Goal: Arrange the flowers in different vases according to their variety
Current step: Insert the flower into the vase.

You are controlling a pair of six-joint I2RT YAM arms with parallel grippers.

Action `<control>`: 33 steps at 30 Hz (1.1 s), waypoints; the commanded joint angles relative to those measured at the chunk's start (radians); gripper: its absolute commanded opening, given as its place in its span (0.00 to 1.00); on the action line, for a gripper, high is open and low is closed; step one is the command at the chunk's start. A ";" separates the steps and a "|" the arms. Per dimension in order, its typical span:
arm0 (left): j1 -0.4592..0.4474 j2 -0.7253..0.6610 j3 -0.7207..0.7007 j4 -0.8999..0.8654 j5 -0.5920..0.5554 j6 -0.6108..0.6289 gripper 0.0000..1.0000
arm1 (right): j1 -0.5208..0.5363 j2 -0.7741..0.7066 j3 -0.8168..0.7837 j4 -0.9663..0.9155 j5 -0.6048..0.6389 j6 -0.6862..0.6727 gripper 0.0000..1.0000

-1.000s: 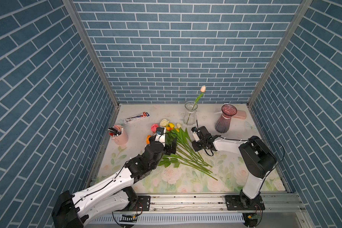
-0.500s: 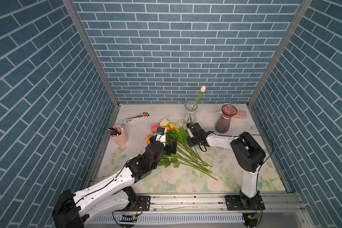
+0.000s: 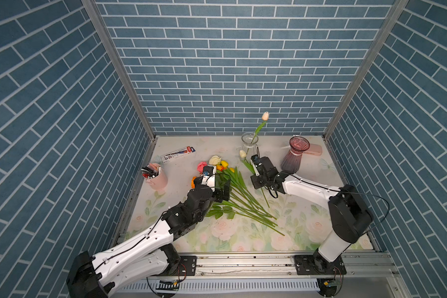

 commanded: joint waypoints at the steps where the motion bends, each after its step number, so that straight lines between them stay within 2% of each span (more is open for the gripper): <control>1: -0.006 -0.015 0.010 -0.005 -0.016 0.022 1.00 | 0.001 -0.100 -0.007 0.088 -0.079 -0.087 0.00; 5: -0.006 -0.034 -0.006 0.022 0.009 0.047 1.00 | -0.003 -0.178 -0.012 0.267 -0.081 -0.156 0.00; 9: -0.006 -0.067 -0.038 0.061 0.009 0.060 1.00 | -0.027 -0.211 -0.038 0.606 -0.047 -0.211 0.00; 12: -0.006 -0.090 -0.065 0.096 0.008 0.060 1.00 | -0.074 -0.174 -0.024 0.829 -0.052 -0.187 0.00; 14: -0.006 -0.101 -0.079 0.115 0.014 0.063 1.00 | -0.104 -0.124 0.026 0.898 -0.062 -0.158 0.00; 19: -0.006 -0.118 -0.101 0.138 0.028 0.079 1.00 | -0.138 0.029 0.206 0.942 -0.101 -0.153 0.00; 27: -0.006 -0.151 -0.156 0.223 0.023 0.109 1.00 | -0.154 0.295 0.517 0.867 -0.143 -0.178 0.00; 33: -0.005 -0.172 -0.168 0.247 0.023 0.135 1.00 | -0.181 0.448 0.634 0.834 -0.137 -0.179 0.00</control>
